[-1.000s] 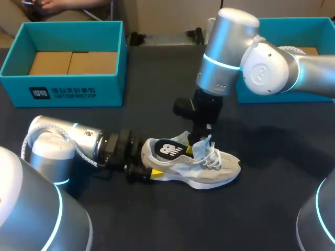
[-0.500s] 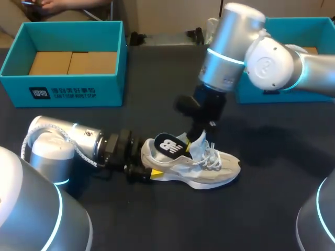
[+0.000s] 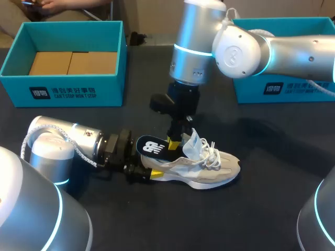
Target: Take the shoe out of the shoebox, open the shoe tongue, remove and reinsert the insole, then place the shoe into the shoebox
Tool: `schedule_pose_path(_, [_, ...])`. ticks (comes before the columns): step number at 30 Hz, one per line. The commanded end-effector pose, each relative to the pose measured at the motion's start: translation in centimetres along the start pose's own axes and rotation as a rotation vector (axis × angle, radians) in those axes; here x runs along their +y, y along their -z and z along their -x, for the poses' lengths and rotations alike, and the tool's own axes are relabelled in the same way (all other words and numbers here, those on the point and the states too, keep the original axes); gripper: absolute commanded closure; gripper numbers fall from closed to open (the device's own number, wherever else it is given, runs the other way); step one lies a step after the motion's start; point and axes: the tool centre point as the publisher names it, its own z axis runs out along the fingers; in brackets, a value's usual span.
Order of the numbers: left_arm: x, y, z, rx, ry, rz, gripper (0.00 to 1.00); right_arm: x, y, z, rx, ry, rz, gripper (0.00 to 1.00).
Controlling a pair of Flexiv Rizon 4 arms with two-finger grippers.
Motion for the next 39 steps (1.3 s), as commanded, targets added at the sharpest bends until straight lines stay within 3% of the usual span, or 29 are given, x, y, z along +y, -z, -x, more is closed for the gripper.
schedule_pose_path(1, [0.0,-0.1,0.0,-0.001,0.001,0.002,1.00,0.6,0.2,0.7,0.043,-0.020,-0.023,0.89])
schedule_pose_path(2, [0.0,-0.1,0.0,-0.001,0.001,0.002,1.00,0.6,0.3,0.6,0.046,-0.031,-0.023,0.79])
schedule_pose_path(4, [0.0,-0.1,0.0,-0.001,0.001,0.002,1.00,0.5,0.6,0.3,0.047,-0.042,-0.019,0.69])
schedule_pose_path(8, [0.0,-0.1,0.0,-0.001,0.001,0.002,1.00,0.4,1.1,-0.1,0.064,-0.081,-0.025,0.68])
schedule_pose_path(10, [0.0,-0.1,0.0,-0.001,0.001,0.002,1.00,0.4,1.2,-0.2,0.073,-0.088,-0.027,0.60])
schedule_pose_path(13, [0.0,-0.1,0.0,-0.001,0.001,0.002,1.00,0.5,1.4,-0.2,0.091,-0.097,-0.031,0.57])
schedule_pose_path(23, [0.0,-0.1,0.0,-0.001,0.001,0.002,1.00,0.7,2.1,1.0,0.130,-0.152,-0.018,0.49])
schedule_pose_path(24, [0.0,-0.1,0.0,-0.001,0.001,0.002,1.00,0.7,2.1,1.1,0.135,-0.155,-0.016,0.45])
schedule_pose_path(26, [0.0,-0.1,0.0,-0.001,0.001,0.002,1.00,0.8,2.2,1.4,0.156,-0.165,-0.003,0.23])
schedule_pose_path(27, [0.0,-0.1,0.0,-0.001,0.001,0.002,1.00,0.7,2.1,1.5,0.165,-0.170,-0.003,0.21])
schedule_pose_path(39, [0.0,-0.1,0.0,-0.001,0.001,0.002,1.00,0.8,1.2,2.0,0.261,-0.193,0.013,0.35])
